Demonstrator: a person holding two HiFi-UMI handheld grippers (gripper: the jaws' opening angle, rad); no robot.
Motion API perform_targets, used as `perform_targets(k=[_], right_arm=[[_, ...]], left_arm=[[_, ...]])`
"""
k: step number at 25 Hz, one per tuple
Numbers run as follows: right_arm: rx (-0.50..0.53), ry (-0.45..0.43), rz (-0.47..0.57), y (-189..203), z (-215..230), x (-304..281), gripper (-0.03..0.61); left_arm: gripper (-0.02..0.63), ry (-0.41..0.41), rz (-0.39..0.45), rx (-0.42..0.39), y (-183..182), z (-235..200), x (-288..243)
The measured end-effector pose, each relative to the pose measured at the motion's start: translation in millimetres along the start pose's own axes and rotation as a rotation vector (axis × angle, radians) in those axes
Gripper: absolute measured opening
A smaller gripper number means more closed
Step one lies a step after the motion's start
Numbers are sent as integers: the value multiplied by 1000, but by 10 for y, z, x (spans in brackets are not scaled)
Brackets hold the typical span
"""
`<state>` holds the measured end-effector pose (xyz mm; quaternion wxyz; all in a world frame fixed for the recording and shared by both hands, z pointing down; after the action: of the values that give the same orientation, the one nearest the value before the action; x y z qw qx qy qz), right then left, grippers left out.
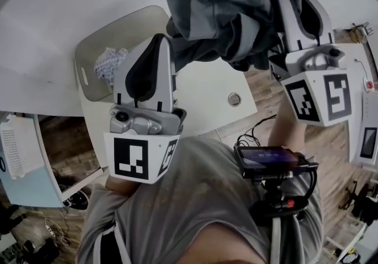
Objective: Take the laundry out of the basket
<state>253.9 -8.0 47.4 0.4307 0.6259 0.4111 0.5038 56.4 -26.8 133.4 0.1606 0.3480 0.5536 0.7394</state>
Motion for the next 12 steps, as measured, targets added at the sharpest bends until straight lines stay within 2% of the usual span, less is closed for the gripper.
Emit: perform_targets(k=[8,12], right_arm=[[58,113,13,-224,284,352,35],[70,134,-17,-154,312,450,35]], left_arm=[[8,91,12,31,-3,249,-149],[8,122,6,50,37,344,-198]])
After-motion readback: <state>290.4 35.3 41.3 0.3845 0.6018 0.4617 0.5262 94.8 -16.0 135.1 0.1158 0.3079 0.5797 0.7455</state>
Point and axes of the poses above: the fingertips, and each gripper's own axes: x backward along the fingers, z to its right, y out of its underside, the point moved 4 cm from there along x, backward along the fingers, and after that the axes turned 11 degrees about -x, right-handed, at the moved point
